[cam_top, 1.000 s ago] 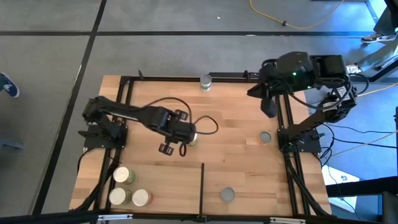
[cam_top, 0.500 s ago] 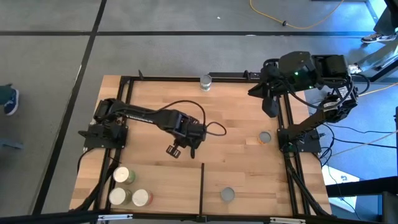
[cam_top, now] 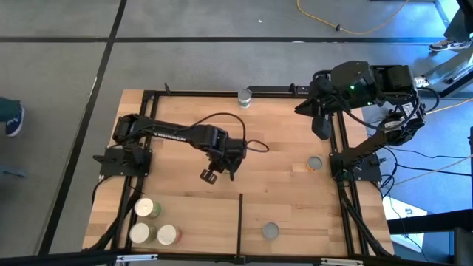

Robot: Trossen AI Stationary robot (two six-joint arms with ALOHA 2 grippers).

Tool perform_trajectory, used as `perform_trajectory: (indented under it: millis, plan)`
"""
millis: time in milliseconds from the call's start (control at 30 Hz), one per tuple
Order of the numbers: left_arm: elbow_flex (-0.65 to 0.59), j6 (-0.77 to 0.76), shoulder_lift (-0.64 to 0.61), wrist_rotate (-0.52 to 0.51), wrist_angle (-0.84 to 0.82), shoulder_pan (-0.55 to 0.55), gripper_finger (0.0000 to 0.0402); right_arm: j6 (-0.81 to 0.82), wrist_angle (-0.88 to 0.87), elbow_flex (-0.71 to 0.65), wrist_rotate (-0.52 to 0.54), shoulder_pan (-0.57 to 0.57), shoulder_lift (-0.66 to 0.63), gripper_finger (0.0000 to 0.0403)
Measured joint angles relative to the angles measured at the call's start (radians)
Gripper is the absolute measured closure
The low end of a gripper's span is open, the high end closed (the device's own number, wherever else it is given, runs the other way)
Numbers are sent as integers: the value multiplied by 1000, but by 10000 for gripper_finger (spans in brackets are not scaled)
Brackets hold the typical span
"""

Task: Pick and place cans onto a shelf
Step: Put the canned peaches on the shelf

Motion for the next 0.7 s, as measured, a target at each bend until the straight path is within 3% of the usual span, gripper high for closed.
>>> perform_trajectory:
  millis: [167,400,700]
  plan:
    - [-61,1,0,-3,60,0,366,-3,0,0,0,0,0,363]
    - [-82,21,0,-86,80,0,366,-3,0,0,0,0,0,363]
    - [-82,20,0,-47,80,1,367,-1,0,0,0,0,0,363]
